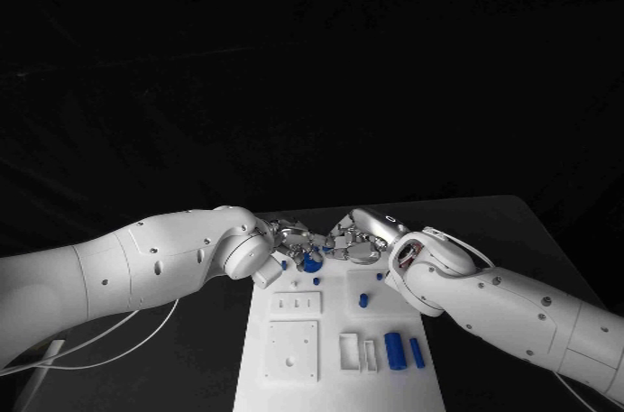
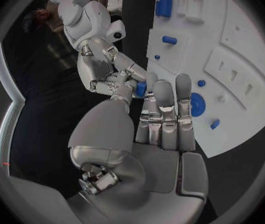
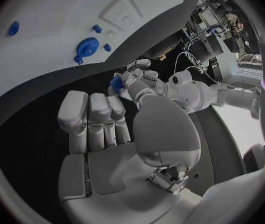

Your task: Assemble the parts on the task board

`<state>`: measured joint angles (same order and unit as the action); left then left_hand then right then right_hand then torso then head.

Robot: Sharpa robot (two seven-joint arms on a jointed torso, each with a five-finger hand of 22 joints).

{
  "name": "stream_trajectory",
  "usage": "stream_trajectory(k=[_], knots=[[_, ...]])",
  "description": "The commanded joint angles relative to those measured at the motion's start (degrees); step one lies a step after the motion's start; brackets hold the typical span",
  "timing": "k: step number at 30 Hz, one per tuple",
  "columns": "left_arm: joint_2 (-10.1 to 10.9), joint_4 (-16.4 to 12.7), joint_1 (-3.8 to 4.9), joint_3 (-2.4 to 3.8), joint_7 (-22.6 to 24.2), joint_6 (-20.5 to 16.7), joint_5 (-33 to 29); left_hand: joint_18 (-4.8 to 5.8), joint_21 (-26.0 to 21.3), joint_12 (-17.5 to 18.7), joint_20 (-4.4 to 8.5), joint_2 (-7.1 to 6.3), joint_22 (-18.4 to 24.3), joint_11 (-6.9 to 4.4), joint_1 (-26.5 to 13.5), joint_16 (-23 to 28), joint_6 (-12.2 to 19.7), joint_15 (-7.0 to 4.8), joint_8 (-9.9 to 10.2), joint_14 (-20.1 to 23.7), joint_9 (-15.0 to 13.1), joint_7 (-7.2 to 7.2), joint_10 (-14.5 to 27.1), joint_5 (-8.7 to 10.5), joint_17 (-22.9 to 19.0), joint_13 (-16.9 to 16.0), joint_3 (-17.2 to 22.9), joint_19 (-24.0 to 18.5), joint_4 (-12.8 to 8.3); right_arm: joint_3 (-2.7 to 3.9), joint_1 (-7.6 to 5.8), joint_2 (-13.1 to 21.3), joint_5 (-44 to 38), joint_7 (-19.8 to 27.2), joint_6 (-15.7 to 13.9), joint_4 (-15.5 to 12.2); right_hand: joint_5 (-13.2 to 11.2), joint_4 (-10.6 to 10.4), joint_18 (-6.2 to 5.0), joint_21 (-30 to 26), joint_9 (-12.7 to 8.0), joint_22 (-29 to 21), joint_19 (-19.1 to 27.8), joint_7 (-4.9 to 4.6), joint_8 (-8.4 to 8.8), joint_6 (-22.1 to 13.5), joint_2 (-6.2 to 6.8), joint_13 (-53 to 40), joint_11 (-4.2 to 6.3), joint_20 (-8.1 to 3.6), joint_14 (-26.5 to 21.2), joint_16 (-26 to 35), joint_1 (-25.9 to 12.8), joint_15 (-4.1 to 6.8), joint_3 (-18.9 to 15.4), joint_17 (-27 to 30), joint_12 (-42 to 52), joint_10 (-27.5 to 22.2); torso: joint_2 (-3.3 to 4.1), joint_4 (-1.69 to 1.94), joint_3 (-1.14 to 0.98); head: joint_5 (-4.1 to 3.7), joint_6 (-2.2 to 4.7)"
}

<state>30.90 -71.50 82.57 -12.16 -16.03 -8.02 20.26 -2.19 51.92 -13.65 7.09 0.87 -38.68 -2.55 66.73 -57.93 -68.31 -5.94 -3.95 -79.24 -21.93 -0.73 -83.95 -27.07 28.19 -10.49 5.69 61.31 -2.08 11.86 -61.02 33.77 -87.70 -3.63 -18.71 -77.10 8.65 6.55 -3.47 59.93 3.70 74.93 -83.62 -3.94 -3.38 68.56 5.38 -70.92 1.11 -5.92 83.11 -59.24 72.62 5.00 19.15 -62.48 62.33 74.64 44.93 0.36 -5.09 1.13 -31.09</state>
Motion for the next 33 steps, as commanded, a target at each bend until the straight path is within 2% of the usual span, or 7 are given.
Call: stream_trajectory(k=[1,8,13,16,22,27,33], knots=[[-0.22,-0.39,0.17,0.2,1.66,1.94,-0.34,0.22,-0.31,-0.26,0.23,-0.22,-0.35,-0.41,-1.02,-0.29,0.1,-0.31,0.09,0.11,-16.1,0.37,-2.48,-1.07,0.07,-0.11,0.97,-0.19,-0.12,-0.2,0.17,-0.05,-0.64,0.05,1.58,0.02,0.38,-0.23,0.25,0.27,0.07,7.87,-0.51,0.1,-0.2,0.26,0.32,-0.07,0.08,-0.11,0.14,-0.15,0.17,0.04,0.08,-0.09,0.12,0.39,-0.01,-0.02,-0.01,0.01,-0.05],[-0.18,-0.44,0.17,0.2,1.62,2.6,-0.53,0.31,-0.71,-1.12,0.35,-0.69,-1.46,-0.61,-2.07,-0.83,0.09,-0.48,0.01,0.22,-22.25,0.78,-2.5,-3.61,0.25,-0.65,3.26,-0.18,-0.52,-0.25,0.17,-0.06,-0.63,0.04,1.7,0.21,0.38,-0.23,0.25,0.27,0.07,7.87,-0.51,0.1,-0.2,0.26,0.32,-0.07,0.08,-0.11,0.14,-0.15,0.17,0.04,0.08,-0.09,0.12,0.39,0.0,0.01,0.01,-0.06,-0.07],[-0.1,-0.52,0.16,0.2,1.59,2.91,-0.66,0.44,-0.82,-2.46,0.56,-0.81,-2.48,-0.82,-2.96,-2.08,0.0,-0.69,0.02,0.37,-28.31,1.12,-2.4,-4.99,0.79,-1.55,4.79,-0.15,-0.87,-0.27,0.17,-0.05,-0.62,0.06,1.74,0.36,0.38,-0.19,0.26,0.22,0.07,7.87,-0.51,0.11,-0.21,0.36,0.17,-0.13,0.08,-0.12,0.16,-0.14,0.26,0.05,0.06,-0.18,0.13,0.39,-0.02,-0.01,-0.01,-0.06,-0.13],[-0.01,-0.55,0.15,0.2,1.56,3.04,-0.71,0.5,-0.69,-3.87,0.76,-0.81,-3.55,-1.04,-3.6,-3.64,-0.12,-0.92,0.11,0.38,-33.0,1.37,-2.39,-5.43,1.27,-2.54,6.08,-0.09,-1.47,-0.29,0.17,-0.02,-0.61,0.13,1.8,0.43,0.38,-0.19,0.26,0.22,0.07,7.87,-0.51,0.11,-0.21,0.36,0.17,-0.13,0.08,-0.12,0.16,-0.14,0.26,0.05,0.06,-0.18,0.13,0.39,0.0,0.03,-0.01,-0.06,-0.22],[0.08,-0.57,0.12,0.2,1.51,3.23,-0.73,0.51,0.83,-7.69,1.32,-0.35,-5.84,-1.58,-3.75,-7.62,-0.5,-1.43,0.12,0.28,-38.34,1.65,-2.01,-6.69,2.38,-5.31,7.78,0.01,-3.11,-0.34,0.18,0.04,-0.56,0.27,1.84,0.55,0.4,-0.12,0.27,0.26,0.08,7.88,-0.52,0.14,-0.22,0.47,0.15,-0.15,0.1,-0.12,0.14,-0.05,0.31,0.06,0.07,-0.15,0.13,0.38,0.06,0.05,-0.01,-0.13,-0.34],[0.23,-0.59,0.1,0.2,1.5,3.34,-0.59,0.37,1.1,-8.65,1.4,0.08,-7.32,-1.66,-4.12,-9.0,-0.76,-1.54,0.18,0.36,-40.05,1.68,-1.85,-6.8,1.99,-6.6,9.03,-0.07,-4.86,-0.37,0.19,0.09,-0.53,0.31,1.72,0.71,0.52,-0.07,0.26,0.2,0.08,7.87,-0.51,0.16,-0.21,0.55,0.03,-0.13,0.11,-0.13,0.14,-0.06,0.34,0.07,0.13,-0.18,0.09,0.35,-0.01,-0.02,-0.05,-0.05,-0.51],[0.32,-0.59,0.05,0.2,1.58,3.45,-0.03,0.42,1.18,-9.52,1.62,0.23,-7.93,-1.76,-3.52,-9.92,-1.72,-1.79,0.18,0.23,-40.52,1.89,-2.2,-5.74,2.08,-7.21,8.71,0.15,-5.11,-0.38,0.2,0.16,-0.52,0.35,1.39,0.77,0.57,-0.04,0.27,0.21,0.09,7.87,-0.51,0.19,-0.22,0.63,0.0,-0.12,0.13,-0.14,0.14,0.0,0.21,0.07,0.11,-0.18,0.05,0.33,-0.01,0.05,-0.02,-0.1,-0.61]])
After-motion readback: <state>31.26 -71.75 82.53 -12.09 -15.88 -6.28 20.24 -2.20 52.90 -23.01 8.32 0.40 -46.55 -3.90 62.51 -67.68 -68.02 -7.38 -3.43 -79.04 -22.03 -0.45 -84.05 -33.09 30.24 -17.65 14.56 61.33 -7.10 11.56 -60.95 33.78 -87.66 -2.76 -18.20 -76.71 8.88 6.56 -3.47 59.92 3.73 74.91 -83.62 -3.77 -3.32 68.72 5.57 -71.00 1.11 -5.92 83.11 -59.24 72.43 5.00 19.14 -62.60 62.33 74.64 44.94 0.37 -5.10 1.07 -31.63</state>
